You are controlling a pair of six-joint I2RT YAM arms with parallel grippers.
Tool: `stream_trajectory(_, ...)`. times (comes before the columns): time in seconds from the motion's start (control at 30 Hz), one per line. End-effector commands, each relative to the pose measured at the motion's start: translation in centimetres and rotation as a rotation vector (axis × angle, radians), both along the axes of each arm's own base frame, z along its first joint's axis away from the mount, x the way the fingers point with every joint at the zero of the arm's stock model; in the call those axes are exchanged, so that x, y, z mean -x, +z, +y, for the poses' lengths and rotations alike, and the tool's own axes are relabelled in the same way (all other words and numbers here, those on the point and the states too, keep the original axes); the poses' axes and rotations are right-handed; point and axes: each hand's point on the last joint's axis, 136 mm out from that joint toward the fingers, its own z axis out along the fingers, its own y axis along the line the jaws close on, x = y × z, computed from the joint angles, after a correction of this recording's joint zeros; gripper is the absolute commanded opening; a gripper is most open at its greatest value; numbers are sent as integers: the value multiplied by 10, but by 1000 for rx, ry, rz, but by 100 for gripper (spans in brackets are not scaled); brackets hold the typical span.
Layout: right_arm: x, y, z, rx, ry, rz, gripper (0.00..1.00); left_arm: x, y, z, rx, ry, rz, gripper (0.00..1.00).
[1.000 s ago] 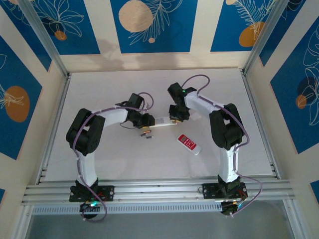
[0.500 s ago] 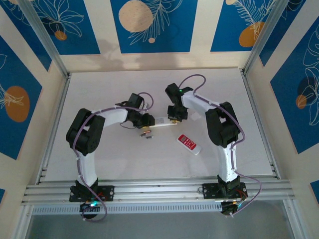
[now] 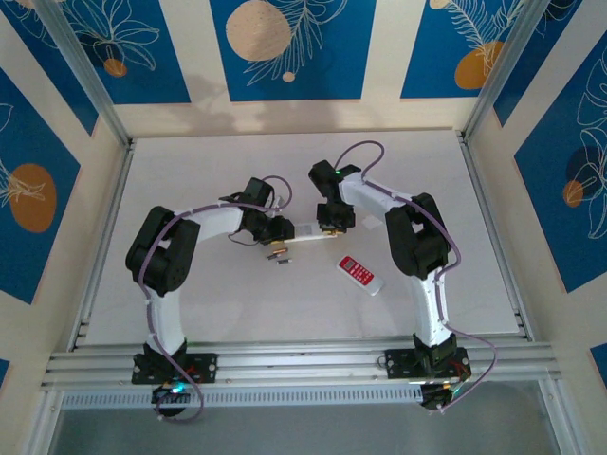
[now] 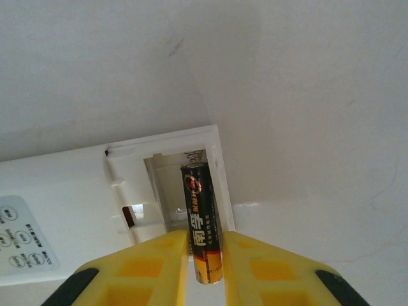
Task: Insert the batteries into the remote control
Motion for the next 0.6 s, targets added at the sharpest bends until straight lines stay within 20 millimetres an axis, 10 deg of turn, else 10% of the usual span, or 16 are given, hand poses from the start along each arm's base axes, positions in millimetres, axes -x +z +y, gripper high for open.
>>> stream_trajectory(0.0,4,-3,0,27,8,26,18,-1,-8,1,5,-10,10,39)
stream_trajectory(0.57,-16,0,-14,149,14,-76,11,-2,-20,4,-20,-14,28,40)
